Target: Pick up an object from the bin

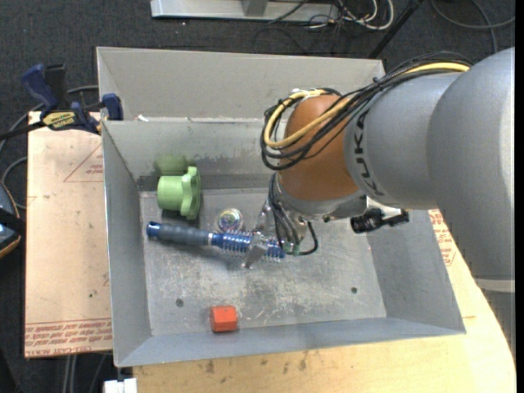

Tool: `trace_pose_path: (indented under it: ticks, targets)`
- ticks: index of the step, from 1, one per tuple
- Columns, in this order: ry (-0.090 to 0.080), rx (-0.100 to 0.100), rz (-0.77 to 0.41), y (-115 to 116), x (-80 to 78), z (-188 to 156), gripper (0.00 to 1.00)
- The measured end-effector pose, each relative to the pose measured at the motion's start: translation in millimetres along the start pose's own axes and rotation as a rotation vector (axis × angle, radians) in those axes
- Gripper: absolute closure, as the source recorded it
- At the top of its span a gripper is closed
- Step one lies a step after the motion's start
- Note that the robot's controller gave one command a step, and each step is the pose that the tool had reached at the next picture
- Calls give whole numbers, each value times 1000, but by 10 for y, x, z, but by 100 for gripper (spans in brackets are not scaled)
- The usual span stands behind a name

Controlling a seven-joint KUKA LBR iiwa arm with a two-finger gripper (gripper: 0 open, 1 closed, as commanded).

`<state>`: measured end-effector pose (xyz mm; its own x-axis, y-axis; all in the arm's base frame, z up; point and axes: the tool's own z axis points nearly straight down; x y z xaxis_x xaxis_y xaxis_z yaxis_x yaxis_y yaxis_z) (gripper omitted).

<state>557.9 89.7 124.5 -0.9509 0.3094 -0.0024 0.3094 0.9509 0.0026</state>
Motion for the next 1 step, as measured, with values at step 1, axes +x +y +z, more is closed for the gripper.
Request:
trace_pose_path:
  ticks: [1]
  targets:
    - [-2,-1,-1,8,-11,-602,100]
